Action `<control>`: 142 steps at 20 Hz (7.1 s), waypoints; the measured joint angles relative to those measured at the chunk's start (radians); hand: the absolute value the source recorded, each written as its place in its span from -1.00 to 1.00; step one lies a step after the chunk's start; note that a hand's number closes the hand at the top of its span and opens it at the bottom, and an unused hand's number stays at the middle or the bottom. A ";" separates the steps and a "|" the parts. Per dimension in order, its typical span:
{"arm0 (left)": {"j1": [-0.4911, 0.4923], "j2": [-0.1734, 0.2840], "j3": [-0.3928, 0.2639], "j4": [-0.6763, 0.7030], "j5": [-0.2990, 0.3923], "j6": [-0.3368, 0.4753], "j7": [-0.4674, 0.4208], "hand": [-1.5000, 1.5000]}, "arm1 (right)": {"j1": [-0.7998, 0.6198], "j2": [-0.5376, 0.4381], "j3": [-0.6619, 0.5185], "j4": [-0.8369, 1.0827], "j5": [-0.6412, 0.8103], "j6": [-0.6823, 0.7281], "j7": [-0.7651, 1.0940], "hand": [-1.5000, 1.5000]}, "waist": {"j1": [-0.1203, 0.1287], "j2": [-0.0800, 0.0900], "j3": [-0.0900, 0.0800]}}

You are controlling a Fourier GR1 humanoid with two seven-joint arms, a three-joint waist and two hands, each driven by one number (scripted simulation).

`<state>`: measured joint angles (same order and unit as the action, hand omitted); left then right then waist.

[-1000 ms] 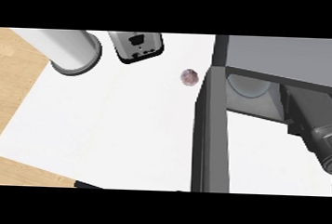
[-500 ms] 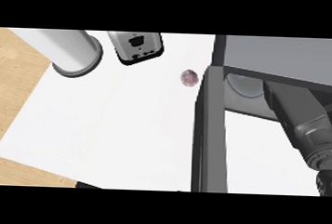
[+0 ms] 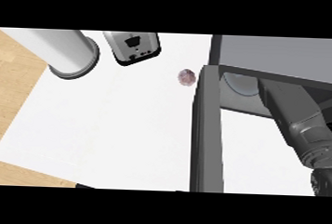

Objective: Pick up the milk, place it into the microwave and close the microwave

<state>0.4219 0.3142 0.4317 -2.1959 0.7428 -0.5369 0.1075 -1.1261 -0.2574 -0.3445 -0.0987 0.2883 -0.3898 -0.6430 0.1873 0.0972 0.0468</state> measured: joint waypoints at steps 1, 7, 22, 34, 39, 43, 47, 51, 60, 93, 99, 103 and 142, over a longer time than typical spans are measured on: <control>0.000 -0.004 -0.003 0.003 -0.004 0.000 0.000 -1.00 | -0.001 0.007 -0.002 0.000 -0.001 -0.012 -0.003 -1.00 | -0.006 -0.001 -0.003; 0.008 -0.031 -0.040 0.011 -0.031 -0.010 0.001 -1.00 | -0.012 0.027 -0.006 0.009 0.001 -0.060 -0.008 -1.00 | -0.028 -0.004 -0.012; 0.036 -0.133 -0.210 0.042 -0.174 -0.136 -0.042 -1.00 | 0.037 0.022 -0.046 0.015 -0.054 0.277 -0.050 -1.00 | -0.113 -0.054 -0.038; -0.026 -0.218 -0.351 0.171 -0.445 -0.226 -0.096 -1.00 | 0.211 0.124 -0.083 -0.037 -0.139 0.579 -0.175 -1.00 | -0.184 -0.096 -0.046; -0.085 -0.253 -0.395 0.216 -0.551 -0.206 -0.111 1.00 | 0.326 0.167 -0.045 -0.088 -0.133 0.612 -0.199 -1.00 | -0.209 -0.107 -0.048; -0.150 -0.283 -0.429 0.270 -0.617 -0.170 -0.115 1.00 | 0.435 0.164 -0.012 -0.139 -0.120 0.612 -0.211 -1.00 | -0.228 -0.112 -0.049; -0.206 -0.296 -0.448 0.324 -0.688 -0.145 -0.133 1.00 | 0.567 0.158 0.019 -0.204 -0.110 0.619 -0.240 -1.00 | -0.242 -0.115 -0.050; -0.262 -0.305 -0.485 0.380 -0.770 -0.110 -0.143 1.00 | 0.696 0.129 0.032 -0.298 -0.121 0.634 -0.248 -1.00 | -0.254 -0.116 -0.051; -0.380 -0.312 -0.628 0.575 -0.941 -0.011 -0.247 1.00 | 1.006 0.051 0.048 -0.600 -0.198 0.711 -0.229 -1.00 | -0.258 -0.110 -0.052; -0.917 -0.293 -1.397 1.036 -0.578 0.968 -0.244 1.00 | 1.428 -0.105 0.221 -1.703 -0.770 1.041 0.276 -1.00 | -0.335 -0.081 -0.053; -1.035 -0.305 -1.384 1.071 -0.468 1.088 -0.259 1.00 | 1.434 -0.119 0.241 -1.784 -0.820 1.024 0.343 -1.00 | -0.361 -0.073 -0.053; -1.116 -0.310 -1.363 1.125 -0.408 1.142 -0.274 1.00 | 1.443 -0.129 0.247 -1.832 -0.849 1.008 0.381 -1.00 | -0.382 -0.067 -0.053; -1.316 -0.315 -1.280 1.323 0.065 1.166 -0.546 1.00 | 1.376 -0.235 0.205 -1.977 -1.084 0.935 0.556 -1.00 | -0.438 -0.035 -0.048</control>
<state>-0.8938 -0.0012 -0.8480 -0.8734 0.8076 0.6294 -0.4384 0.2499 -0.4919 -0.1397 -2.0761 -0.7958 0.5451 -0.0871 -0.2505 0.0626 -0.0009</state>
